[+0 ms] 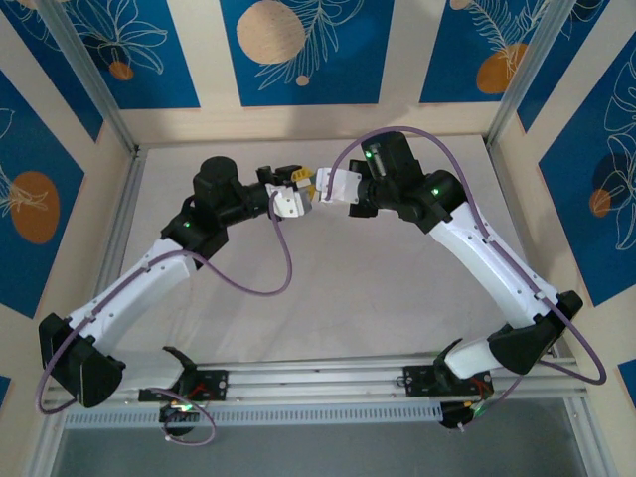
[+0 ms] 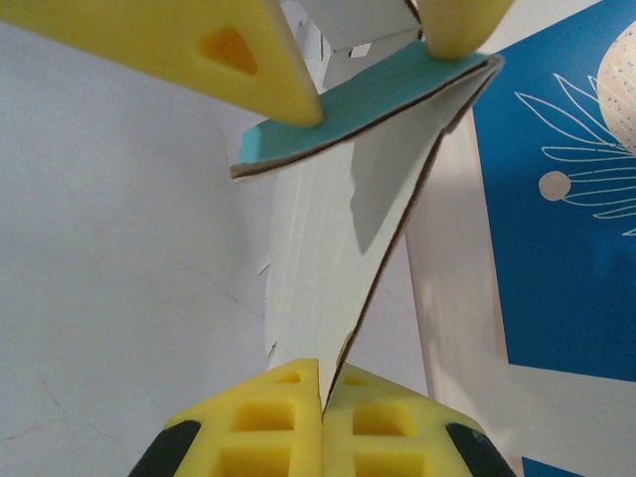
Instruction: Fold the paper box
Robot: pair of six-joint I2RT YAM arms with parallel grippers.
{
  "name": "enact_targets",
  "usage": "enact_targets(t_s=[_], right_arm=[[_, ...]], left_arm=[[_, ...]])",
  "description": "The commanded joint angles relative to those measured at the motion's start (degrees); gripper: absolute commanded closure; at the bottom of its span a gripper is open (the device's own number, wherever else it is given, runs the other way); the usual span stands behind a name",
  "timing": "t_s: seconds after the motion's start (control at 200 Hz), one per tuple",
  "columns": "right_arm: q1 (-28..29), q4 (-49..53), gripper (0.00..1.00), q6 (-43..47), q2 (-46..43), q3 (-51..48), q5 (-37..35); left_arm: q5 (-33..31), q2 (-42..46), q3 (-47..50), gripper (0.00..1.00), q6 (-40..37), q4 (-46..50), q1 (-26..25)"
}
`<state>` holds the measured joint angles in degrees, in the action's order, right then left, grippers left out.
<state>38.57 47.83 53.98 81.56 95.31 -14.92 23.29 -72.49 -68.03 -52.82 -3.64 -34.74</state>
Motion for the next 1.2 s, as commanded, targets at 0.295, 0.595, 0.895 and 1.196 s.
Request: enact_targets(t_s=[0.295, 0.595, 0.895, 1.196], right_arm=[[0.0, 1.7, 1.00, -1.0, -2.9, 1.4, 6.6], [0.0, 2.0, 1.00, 0.4, -3.9, 1.4, 9.4], [0.1, 5.2, 1.00, 4.0, -4.6, 2.3, 10.9], [0.9, 6.6, 1.00, 5.7, -5.5, 3.2, 12.5]], left_arm=[[-5.8, 1.8, 2.4, 0.73, 2.4, -7.8, 0.1], [-3.7, 0.4, 0.6, 0.68, 0.8, -3.7, 0.2], [6.6, -0.6, -3.2, 0.75, -0.6, 6.6, 0.8], [10.4, -1.6, -6.2, 0.84, -2.0, 12.7, 0.8]])
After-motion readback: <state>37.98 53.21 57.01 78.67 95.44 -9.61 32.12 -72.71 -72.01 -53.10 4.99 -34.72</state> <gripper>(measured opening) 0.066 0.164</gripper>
